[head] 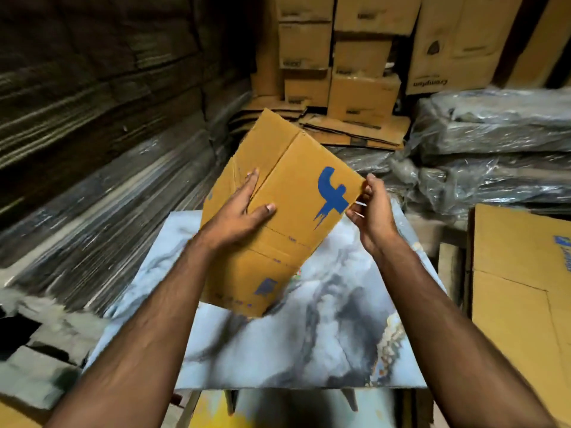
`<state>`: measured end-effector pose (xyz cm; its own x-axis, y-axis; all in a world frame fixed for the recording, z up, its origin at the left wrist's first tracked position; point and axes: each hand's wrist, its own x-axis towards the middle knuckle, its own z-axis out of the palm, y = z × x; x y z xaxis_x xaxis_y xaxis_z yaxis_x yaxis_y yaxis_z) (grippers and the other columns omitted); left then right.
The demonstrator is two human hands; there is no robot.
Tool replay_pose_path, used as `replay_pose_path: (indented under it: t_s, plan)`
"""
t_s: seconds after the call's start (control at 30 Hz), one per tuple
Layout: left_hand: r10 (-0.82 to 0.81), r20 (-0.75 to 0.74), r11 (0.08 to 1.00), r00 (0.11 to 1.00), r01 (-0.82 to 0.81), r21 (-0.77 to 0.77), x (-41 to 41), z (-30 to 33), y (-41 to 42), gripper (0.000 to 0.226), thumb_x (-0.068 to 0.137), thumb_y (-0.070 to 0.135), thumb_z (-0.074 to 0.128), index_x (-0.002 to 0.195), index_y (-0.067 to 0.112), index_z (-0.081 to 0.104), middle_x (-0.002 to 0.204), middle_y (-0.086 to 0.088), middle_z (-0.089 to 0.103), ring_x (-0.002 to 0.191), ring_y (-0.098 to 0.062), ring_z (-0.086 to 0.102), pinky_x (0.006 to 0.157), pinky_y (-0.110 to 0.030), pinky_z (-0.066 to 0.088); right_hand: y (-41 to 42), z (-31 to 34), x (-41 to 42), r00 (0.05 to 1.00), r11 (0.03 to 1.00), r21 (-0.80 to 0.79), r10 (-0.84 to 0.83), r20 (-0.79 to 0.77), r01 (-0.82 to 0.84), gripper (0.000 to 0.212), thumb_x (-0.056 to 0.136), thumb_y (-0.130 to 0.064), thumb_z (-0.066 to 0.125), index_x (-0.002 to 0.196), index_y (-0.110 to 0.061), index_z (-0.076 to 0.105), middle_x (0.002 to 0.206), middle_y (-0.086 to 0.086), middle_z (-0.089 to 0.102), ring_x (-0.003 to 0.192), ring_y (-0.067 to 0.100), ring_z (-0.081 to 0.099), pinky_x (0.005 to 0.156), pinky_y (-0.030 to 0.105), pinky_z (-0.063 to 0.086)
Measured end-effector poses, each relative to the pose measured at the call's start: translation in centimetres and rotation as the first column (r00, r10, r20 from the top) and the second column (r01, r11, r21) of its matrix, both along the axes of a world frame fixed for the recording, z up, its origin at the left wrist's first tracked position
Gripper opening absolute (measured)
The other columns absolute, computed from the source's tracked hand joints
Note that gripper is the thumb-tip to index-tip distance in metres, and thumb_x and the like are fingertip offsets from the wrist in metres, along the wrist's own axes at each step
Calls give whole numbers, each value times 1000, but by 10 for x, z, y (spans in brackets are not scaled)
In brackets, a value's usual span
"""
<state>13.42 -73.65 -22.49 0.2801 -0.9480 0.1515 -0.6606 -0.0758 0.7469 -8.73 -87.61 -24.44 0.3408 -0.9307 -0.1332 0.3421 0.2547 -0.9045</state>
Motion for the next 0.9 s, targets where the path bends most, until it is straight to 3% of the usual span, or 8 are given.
replay_pose_path:
  t_s: [0.1,0.23,0.33,0.43,0.5,0.63,0.73,0.9]
  plan:
    - [2,-288,993,958,-35,-109,20,2,12,87,88,52,61,157,35,12,159,13,28,141,-2,35,117,-29,30,2,26,24,988,979,-195,83,131,-56,27,104,-34,45,117,-13,56,83,-10,63,73,7,57,72,27,47]
    - [65,-540,971,839,-178,-161,14,-29,25,73,95,39,60,156,23,23,151,3,45,133,-8,48,109,-30,42,24,-4,46,942,876,-347,319,-107,-336,46,101,-24,54,146,-27,42,134,-6,62,117,12,63,94,37,55]
    - [141,-683,949,717,-294,-113,8,-58,41,76,85,53,61,150,27,33,141,4,56,125,-13,57,100,-31,51,36,-41,54,907,870,-264,376,-188,-416,73,91,-22,70,152,-26,31,135,-2,61,122,15,60,98,36,53]
    - [164,-796,958,583,-286,-13,7,-79,53,89,73,73,62,147,30,38,137,7,59,123,-12,59,106,-45,47,50,-65,57,839,820,-283,371,-398,-497,68,85,-38,76,144,-29,42,133,-7,61,125,14,56,100,34,50]
    - [169,-819,962,549,-272,16,1,-80,55,77,78,69,51,146,34,39,134,9,61,115,-6,64,99,-44,52,63,-75,59,837,820,-283,370,-403,-498,69,89,-22,74,146,-27,35,132,-8,61,119,9,60,97,31,52]
    - [133,-873,962,469,-273,0,1,-72,48,75,80,70,43,145,34,41,133,7,63,113,-8,65,88,-40,58,69,-68,65,866,816,-356,312,-391,-455,71,88,-11,74,145,-24,33,130,-8,61,116,8,62,99,35,53]
    - [20,-943,967,332,-245,-66,7,-68,40,81,79,73,38,147,28,41,137,1,61,123,-18,60,94,-52,53,62,-47,73,865,758,-495,178,-470,-425,90,80,-39,78,154,-31,26,149,-2,45,134,13,46,111,42,41]
    - [3,-997,966,73,-260,-16,-3,-79,20,94,72,87,22,140,28,50,132,-5,64,123,-28,59,95,-63,46,44,-8,80,750,481,-712,-154,-643,-512,86,84,-46,67,155,-34,20,157,0,30,141,17,32,115,42,32]
